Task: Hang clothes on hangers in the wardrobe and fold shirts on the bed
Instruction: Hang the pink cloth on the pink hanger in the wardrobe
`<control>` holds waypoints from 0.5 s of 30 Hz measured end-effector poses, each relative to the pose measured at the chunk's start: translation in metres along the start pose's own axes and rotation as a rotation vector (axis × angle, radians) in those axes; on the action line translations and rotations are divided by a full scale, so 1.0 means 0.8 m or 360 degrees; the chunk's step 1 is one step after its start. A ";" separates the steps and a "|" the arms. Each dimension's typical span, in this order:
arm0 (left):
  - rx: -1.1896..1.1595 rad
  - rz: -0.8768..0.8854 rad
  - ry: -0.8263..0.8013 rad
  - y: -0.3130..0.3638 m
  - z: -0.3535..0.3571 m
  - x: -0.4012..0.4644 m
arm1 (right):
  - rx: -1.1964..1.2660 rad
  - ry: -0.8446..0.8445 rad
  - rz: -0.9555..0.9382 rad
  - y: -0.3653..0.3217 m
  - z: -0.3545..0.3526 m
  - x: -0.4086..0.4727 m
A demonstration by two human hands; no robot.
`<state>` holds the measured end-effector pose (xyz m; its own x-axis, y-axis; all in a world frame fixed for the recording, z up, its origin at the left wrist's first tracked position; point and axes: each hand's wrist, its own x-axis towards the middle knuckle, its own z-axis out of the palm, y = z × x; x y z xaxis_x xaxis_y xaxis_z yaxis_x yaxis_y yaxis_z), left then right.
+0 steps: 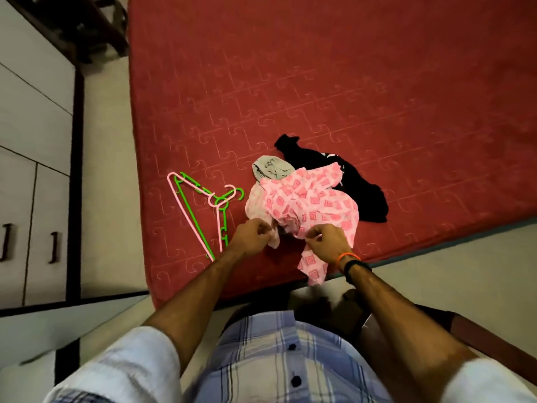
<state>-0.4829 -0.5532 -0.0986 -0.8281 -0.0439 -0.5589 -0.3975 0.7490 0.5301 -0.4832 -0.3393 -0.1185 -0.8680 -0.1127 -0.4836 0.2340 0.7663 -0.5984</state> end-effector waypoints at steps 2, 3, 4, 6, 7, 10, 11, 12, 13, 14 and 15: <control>-0.0014 -0.0013 -0.0012 0.007 0.001 0.021 | -0.0004 -0.0031 0.0032 -0.003 -0.006 0.020; -0.0020 -0.0023 -0.0018 0.011 0.001 0.033 | -0.0002 -0.0047 0.0053 -0.005 -0.010 0.030; -0.0018 -0.0018 -0.0036 0.015 0.000 0.049 | 0.0000 -0.0056 0.0072 -0.007 -0.014 0.041; -0.0015 -0.0009 -0.0086 0.022 -0.001 0.075 | 0.0014 -0.0050 0.0115 -0.011 -0.020 0.058; -0.0011 -0.0007 -0.0113 0.025 -0.002 0.092 | 0.0025 -0.0055 0.0154 -0.013 -0.022 0.069; 0.0033 -0.0001 -0.0170 0.026 -0.001 0.145 | 0.0068 -0.0099 0.0293 -0.016 -0.022 0.102; 0.0049 -0.0003 -0.0176 0.025 0.000 0.158 | 0.0080 -0.0118 0.0318 -0.016 -0.020 0.110; 0.0065 0.0001 -0.0173 0.023 0.003 0.175 | 0.0090 -0.0134 0.0330 -0.014 -0.016 0.123; 0.0090 0.0008 -0.0165 0.021 0.006 0.189 | 0.0095 -0.0146 0.0338 -0.013 -0.011 0.135; 0.0129 0.0030 -0.0164 0.018 0.011 0.202 | 0.0092 -0.0159 0.0358 -0.012 -0.005 0.145; 0.0186 0.0067 -0.0174 0.016 0.016 0.212 | 0.0091 -0.0168 0.0381 -0.012 0.000 0.154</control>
<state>-0.6238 -0.5425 -0.1948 -0.7925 0.0562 -0.6072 -0.3097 0.8207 0.4801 -0.5920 -0.3606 -0.1722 -0.7351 -0.0001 -0.6780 0.4540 0.7425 -0.4924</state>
